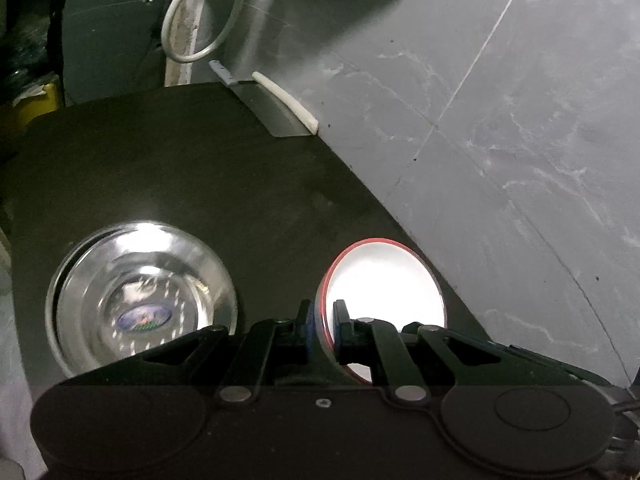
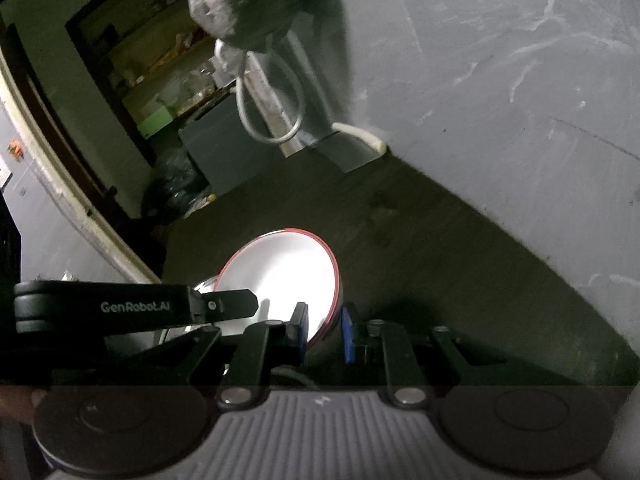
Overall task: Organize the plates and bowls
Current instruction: 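Lift the second white bowl with both grippers toward the steel bowl, then lower the second white bowl into the first white bowl with both grippers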
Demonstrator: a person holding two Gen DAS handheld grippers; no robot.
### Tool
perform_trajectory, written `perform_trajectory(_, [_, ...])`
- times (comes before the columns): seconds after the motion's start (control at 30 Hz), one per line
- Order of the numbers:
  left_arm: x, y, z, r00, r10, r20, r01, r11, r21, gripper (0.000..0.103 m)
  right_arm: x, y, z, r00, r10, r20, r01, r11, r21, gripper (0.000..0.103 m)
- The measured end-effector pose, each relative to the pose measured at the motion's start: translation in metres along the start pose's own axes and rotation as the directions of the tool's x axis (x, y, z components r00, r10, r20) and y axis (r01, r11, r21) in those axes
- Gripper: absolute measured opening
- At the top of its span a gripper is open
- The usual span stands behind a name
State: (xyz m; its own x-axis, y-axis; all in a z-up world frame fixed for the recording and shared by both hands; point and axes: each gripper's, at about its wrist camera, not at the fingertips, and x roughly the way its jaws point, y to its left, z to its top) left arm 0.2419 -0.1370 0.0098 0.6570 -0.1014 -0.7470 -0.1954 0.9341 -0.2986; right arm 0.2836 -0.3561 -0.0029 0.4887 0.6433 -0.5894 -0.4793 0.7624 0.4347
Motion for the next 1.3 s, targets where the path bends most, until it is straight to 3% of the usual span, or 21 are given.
perform_trajectory(0.6, [-0.028,0.021,-0.062,0.998,-0.004,-0.068,-0.001,0.998,-0.067,0.011,-0.019,0.020,-0.050,0.990,0.001,-0.143,-0.006,0.999,-0.035,0.020])
perform_trajectory(1.3, [-0.025,0.027,-0.076,0.985,0.097,-0.140,-0.111,0.989,-0.097,0.012,0.000,0.030,-0.049,0.966,0.020,-0.256,-0.048,0.993,-0.104,0.020])
